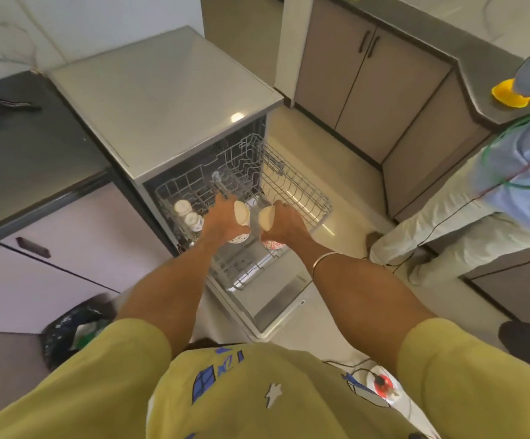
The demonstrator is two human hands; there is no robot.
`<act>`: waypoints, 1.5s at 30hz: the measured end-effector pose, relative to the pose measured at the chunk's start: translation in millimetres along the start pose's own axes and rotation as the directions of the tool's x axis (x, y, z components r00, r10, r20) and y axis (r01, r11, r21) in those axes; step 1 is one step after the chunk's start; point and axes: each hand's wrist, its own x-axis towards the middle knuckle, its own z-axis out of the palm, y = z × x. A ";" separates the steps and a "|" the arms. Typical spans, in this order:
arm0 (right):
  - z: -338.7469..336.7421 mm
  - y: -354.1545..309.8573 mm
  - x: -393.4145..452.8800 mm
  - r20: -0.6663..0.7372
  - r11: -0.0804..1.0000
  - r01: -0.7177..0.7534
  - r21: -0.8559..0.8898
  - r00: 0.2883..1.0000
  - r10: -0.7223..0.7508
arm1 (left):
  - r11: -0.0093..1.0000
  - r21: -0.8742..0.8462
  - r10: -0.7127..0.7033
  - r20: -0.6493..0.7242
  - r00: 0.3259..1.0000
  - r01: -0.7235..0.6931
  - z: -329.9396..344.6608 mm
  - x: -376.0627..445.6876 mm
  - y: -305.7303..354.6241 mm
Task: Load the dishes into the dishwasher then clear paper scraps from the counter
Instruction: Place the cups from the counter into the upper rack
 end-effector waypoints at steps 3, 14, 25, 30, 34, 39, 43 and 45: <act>-0.8 8.2 7.7 0.020 1.000 -0.004 0.005 1.000 0.004 | 0.999 0.044 -0.009 0.005 1.000 0.009 9.2 3.9 1.7; 14.8 -4.9 55.8 0.111 1.000 -0.007 -0.014 0.994 0.009 | 0.969 -0.001 -0.246 -0.032 0.969 0.246 23.7 28.6 -51.3; 58.0 -43.3 109.0 0.245 0.987 0.145 -0.067 0.962 -0.125 | 0.924 -0.124 -0.366 -0.024 0.930 0.361 69.5 8.9 -70.7; 72.8 -45.9 137.2 0.273 0.971 0.237 -0.037 0.937 -0.218 | 0.879 -0.199 -0.453 -0.067 0.889 0.433 101.5 6.7 -60.9; 94.4 -46.0 162.8 0.331 0.945 0.319 -0.071 0.901 -0.279 | 0.881 -0.177 -0.464 -0.151 0.873 0.438 136.1 14.2 -56.2; 131.2 -54.3 191.9 0.377 0.932 0.363 -0.014 0.865 -0.331 | 0.849 -0.088 -0.526 -0.242 0.815 0.521 163.8 38.5 -65.2; 165.7 -59.3 206.8 0.420 0.909 0.414 0.049 0.817 -0.395 | 0.811 -0.109 -0.581 -0.265 0.770 0.574 177.3 58.8 -73.1; 182.0 -59.4 214.0 0.428 0.890 0.454 0.031 0.799 -0.422 | 0.799 -0.118 -0.599 -0.232 0.766 0.589 188.6 65.5 -75.9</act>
